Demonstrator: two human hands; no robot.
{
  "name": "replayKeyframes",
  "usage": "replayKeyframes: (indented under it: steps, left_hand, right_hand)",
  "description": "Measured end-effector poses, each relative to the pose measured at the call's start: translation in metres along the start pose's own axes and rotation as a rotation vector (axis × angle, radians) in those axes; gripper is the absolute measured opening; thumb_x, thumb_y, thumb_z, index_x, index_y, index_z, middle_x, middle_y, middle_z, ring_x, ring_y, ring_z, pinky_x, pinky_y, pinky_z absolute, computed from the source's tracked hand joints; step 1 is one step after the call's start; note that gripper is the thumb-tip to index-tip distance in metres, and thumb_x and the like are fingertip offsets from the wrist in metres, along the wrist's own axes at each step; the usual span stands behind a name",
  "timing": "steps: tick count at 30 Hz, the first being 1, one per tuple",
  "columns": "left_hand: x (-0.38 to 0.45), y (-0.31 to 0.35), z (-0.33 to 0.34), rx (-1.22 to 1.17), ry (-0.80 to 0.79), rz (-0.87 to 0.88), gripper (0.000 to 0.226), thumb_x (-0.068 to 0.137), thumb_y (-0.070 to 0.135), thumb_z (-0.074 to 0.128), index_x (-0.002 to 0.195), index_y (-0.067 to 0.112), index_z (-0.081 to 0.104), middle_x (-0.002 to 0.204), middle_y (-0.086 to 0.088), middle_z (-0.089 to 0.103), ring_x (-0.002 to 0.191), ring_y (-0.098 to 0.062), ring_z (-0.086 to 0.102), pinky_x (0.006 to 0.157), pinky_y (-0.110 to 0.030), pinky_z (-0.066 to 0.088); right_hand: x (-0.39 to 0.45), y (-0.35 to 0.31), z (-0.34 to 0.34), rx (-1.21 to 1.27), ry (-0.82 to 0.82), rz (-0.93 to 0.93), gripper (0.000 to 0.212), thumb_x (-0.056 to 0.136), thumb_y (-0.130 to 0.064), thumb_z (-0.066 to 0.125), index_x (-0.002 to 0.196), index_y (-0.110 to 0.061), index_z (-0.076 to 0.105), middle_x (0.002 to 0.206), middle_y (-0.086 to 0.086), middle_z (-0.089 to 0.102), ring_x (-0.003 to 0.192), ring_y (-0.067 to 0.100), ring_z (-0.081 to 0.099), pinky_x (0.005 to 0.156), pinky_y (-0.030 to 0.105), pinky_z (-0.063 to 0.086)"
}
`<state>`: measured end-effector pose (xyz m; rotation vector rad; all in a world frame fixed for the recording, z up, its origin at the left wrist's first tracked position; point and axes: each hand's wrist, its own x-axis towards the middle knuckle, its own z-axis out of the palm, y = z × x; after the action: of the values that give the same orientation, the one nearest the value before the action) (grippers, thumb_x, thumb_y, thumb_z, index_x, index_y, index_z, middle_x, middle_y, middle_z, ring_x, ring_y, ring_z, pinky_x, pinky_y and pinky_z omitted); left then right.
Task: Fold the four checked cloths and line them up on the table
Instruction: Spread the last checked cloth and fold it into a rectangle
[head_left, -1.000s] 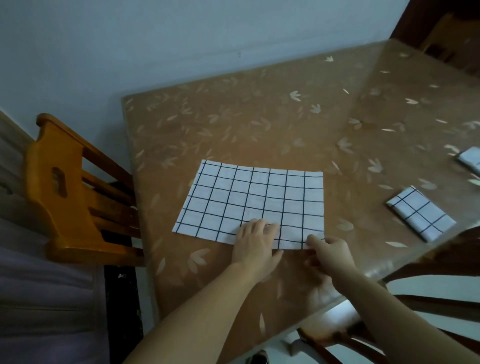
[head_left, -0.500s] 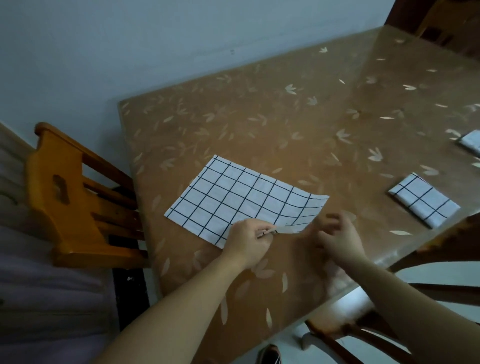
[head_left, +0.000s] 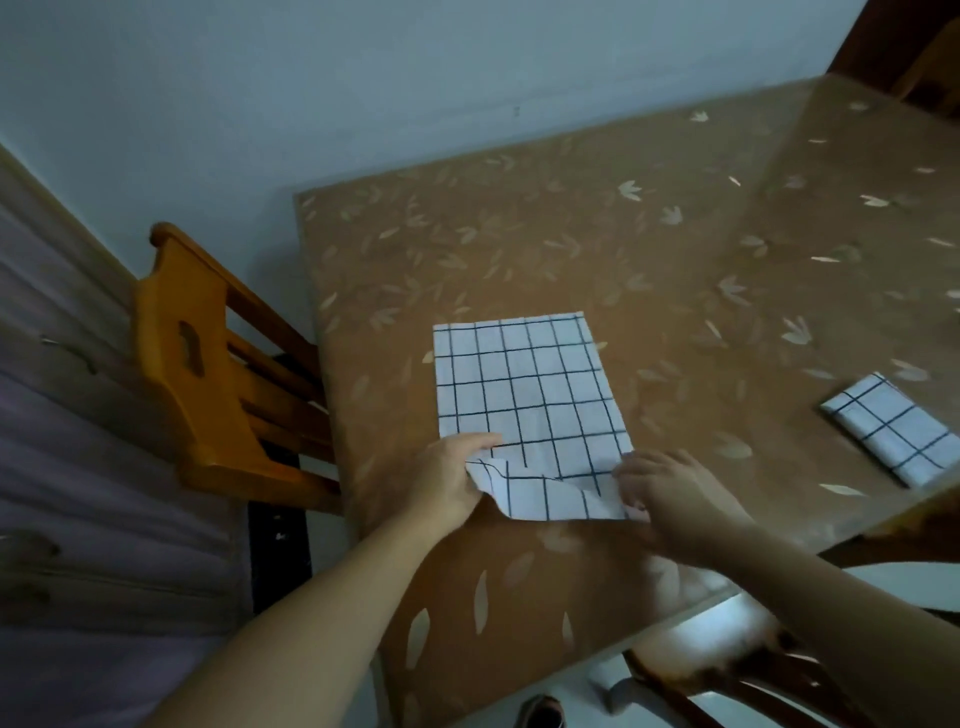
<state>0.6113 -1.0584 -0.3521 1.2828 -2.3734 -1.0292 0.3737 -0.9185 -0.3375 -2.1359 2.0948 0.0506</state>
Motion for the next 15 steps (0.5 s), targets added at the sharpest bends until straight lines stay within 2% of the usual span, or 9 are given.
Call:
replayKeyframes:
  steps: [2, 3, 5, 6, 8, 10, 12, 13, 15]
  left_hand:
    - [-0.002, -0.003, -0.007, -0.023, 0.028, -0.117, 0.049, 0.08, -0.005, 0.057, 0.103, 0.037, 0.067, 0.101, 0.02, 0.062, 0.083, -0.004, 0.06, 0.065, -0.004, 0.042]
    - [-0.003, -0.007, -0.011, 0.002, 0.043, -0.152, 0.049, 0.079, -0.004, 0.054, 0.096, 0.041, 0.066, 0.099, 0.024, 0.061, 0.076, 0.0, 0.057, 0.057, -0.007, 0.04]
    - [-0.005, -0.018, -0.018, -0.004, 0.039, -0.205, 0.048, 0.079, 0.0, 0.052, 0.089, 0.045, 0.066, 0.102, 0.026, 0.063, 0.068, -0.001, 0.06, 0.051, -0.018, 0.044]
    - [-0.005, -0.023, -0.021, -0.044, 0.017, -0.231, 0.044, 0.081, 0.003, 0.055, 0.087, 0.045, 0.068, 0.102, 0.024, 0.065, 0.063, -0.006, 0.064, 0.051, -0.024, 0.049]
    - [-0.006, -0.032, -0.026, -0.14, -0.049, -0.27, 0.031, 0.086, 0.011, 0.064, 0.086, 0.041, 0.071, 0.098, 0.018, 0.068, 0.057, -0.016, 0.069, 0.059, -0.037, 0.059]
    - [-0.005, -0.041, -0.028, -0.245, -0.084, -0.269, 0.019, 0.084, 0.022, 0.073, 0.088, 0.04, 0.073, 0.094, 0.011, 0.072, 0.063, -0.02, 0.072, 0.068, -0.048, 0.06]
    - [-0.005, -0.042, -0.03, -0.329, -0.094, -0.253, 0.012, 0.079, 0.033, 0.078, 0.089, 0.039, 0.075, 0.09, 0.005, 0.075, 0.069, -0.024, 0.073, 0.07, -0.053, 0.059]
    - [-0.005, -0.042, -0.031, -0.358, -0.091, -0.246, 0.012, 0.077, 0.041, 0.078, 0.087, 0.035, 0.076, 0.084, 0.001, 0.075, 0.069, -0.026, 0.073, 0.069, -0.054, 0.059]
    - [-0.002, -0.039, -0.033, -0.358, -0.063, -0.236, 0.036, 0.071, 0.063, 0.072, 0.079, 0.028, 0.075, 0.076, -0.005, 0.073, 0.07, -0.029, 0.071, 0.071, -0.055, 0.057]
  right_hand:
    - [0.004, -0.013, 0.0, 0.078, -0.11, -0.01, 0.023, 0.081, -0.047, 0.044, 0.068, -0.028, 0.047, 0.087, -0.013, 0.059, 0.09, 0.01, 0.059, 0.072, 0.026, 0.036]
    - [0.006, -0.019, -0.002, 0.153, -0.113, 0.014, 0.024, 0.084, -0.049, 0.049, 0.069, -0.029, 0.048, 0.083, -0.013, 0.057, 0.084, 0.011, 0.058, 0.069, 0.026, 0.037]
    - [0.01, -0.027, -0.01, 0.293, -0.138, 0.098, 0.023, 0.084, -0.048, 0.058, 0.074, -0.027, 0.057, 0.08, -0.01, 0.061, 0.076, 0.011, 0.058, 0.066, 0.028, 0.046]
    - [0.013, -0.027, -0.014, 0.362, -0.165, 0.141, 0.021, 0.085, -0.044, 0.059, 0.075, -0.025, 0.061, 0.077, -0.009, 0.062, 0.071, 0.01, 0.056, 0.064, 0.028, 0.046]
    - [0.014, -0.026, -0.021, 0.536, -0.219, 0.222, 0.026, 0.088, -0.036, 0.061, 0.068, -0.019, 0.061, 0.065, -0.008, 0.055, 0.061, 0.009, 0.051, 0.058, 0.026, 0.04]
    - [0.013, -0.022, -0.022, 0.709, -0.239, 0.309, 0.027, 0.087, -0.031, 0.064, 0.066, -0.014, 0.062, 0.06, -0.006, 0.053, 0.058, 0.01, 0.049, 0.057, 0.025, 0.038]
    - [0.014, -0.018, -0.022, 0.878, -0.208, 0.395, 0.02, 0.087, -0.022, 0.067, 0.07, -0.012, 0.068, 0.063, -0.002, 0.058, 0.061, 0.012, 0.053, 0.06, 0.027, 0.04]
    - [0.015, -0.017, -0.019, 0.985, -0.162, 0.439, 0.017, 0.086, -0.016, 0.067, 0.071, -0.009, 0.069, 0.064, 0.001, 0.061, 0.063, 0.014, 0.055, 0.062, 0.028, 0.042]
    - [0.018, -0.013, -0.018, 1.251, -0.019, 0.556, 0.011, 0.085, -0.01, 0.068, 0.075, -0.005, 0.07, 0.071, 0.006, 0.068, 0.07, 0.021, 0.062, 0.067, 0.032, 0.049]
